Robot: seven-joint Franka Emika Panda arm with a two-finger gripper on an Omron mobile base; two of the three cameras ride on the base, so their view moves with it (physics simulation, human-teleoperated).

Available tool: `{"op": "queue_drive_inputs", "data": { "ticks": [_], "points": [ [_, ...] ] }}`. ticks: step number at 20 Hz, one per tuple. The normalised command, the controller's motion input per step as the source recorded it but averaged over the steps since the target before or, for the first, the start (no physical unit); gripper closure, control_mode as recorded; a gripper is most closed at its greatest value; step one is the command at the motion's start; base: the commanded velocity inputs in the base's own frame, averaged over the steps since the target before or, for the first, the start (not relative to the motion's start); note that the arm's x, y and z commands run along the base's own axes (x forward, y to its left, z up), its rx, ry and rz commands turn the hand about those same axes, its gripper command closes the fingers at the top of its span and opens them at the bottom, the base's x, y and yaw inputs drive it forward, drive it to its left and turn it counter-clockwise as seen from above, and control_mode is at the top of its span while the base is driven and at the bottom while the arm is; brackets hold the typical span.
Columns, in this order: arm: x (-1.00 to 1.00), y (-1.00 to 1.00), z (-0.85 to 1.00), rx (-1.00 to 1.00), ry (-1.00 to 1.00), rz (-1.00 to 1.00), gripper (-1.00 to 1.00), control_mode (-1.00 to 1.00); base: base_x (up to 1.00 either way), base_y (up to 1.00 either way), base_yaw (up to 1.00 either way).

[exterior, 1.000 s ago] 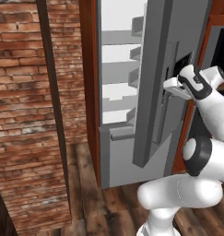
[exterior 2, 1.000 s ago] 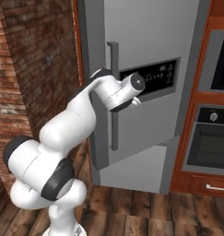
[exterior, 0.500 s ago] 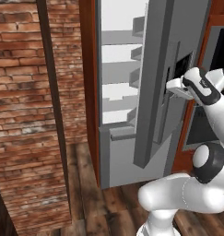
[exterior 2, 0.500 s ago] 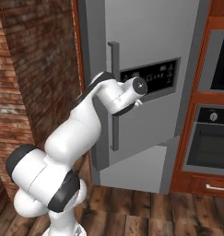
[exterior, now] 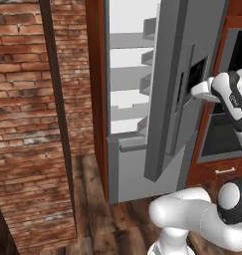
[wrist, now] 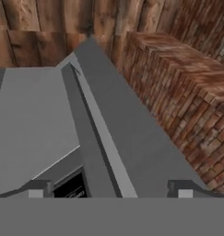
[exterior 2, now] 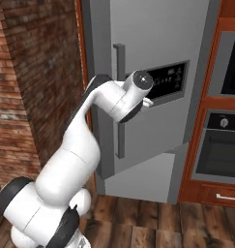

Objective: Place one of the steaks on the plate and the other in the bowl. Then place the bowl in the fridge.

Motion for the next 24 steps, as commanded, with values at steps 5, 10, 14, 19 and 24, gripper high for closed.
{"op": "queue_drive_inputs", "data": {
  "ticks": [5, 10, 14, 19, 24],
  "points": [
    [-1.0, 0.01, 0.0, -0.26, -0.09, -0.1, -1.0, -1.0, 0.0, 0.0, 0.0],
    [-1.0, 0.47, 0.0, -0.46, -0.03, -0.08, -1.0, -1.0, 0.0, 0.0, 0.0],
    [-0.81, 0.99, 0.23, -0.55, 0.03, -0.01, -1.0, -1.0, 0.0, 0.0, 0.0],
    [-0.47, 1.0, 0.1, -0.53, 0.07, 0.01, -1.0, -1.0, 0.0, 0.0, 0.0],
    [-0.1, 0.67, -0.04, -0.42, 0.02, 0.1, -1.0, -1.0, 0.0, 0.0, 0.0]
  ]
}}
